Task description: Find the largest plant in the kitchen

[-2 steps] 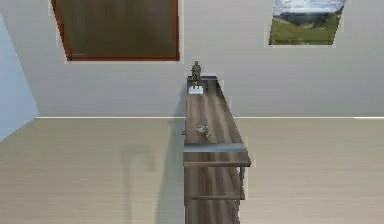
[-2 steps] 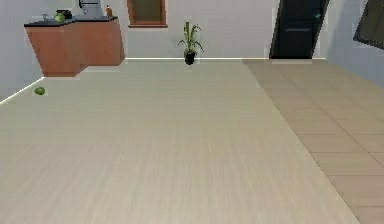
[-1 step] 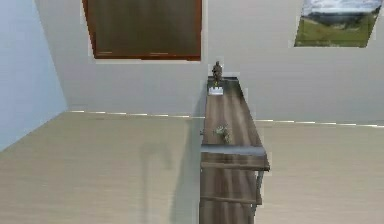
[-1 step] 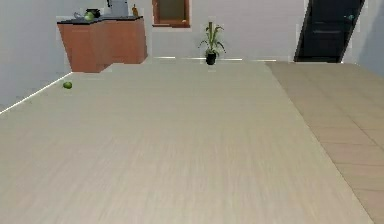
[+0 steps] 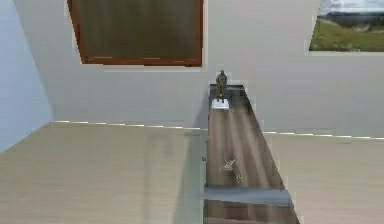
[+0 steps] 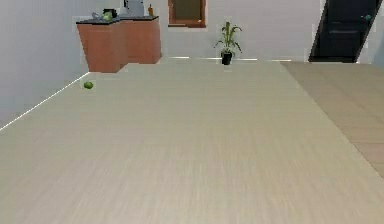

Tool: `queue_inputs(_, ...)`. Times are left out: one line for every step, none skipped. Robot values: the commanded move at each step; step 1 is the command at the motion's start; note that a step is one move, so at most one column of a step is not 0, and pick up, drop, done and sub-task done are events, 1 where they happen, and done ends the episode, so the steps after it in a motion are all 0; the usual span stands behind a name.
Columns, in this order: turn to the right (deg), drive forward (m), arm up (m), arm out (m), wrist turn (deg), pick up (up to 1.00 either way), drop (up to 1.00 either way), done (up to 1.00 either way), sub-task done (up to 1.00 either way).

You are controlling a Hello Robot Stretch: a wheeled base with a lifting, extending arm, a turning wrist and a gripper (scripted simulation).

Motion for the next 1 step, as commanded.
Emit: queue_inputs(45.0,0.0,0.0,0.0,0.0,0.0,0.0,0.0,0.0)
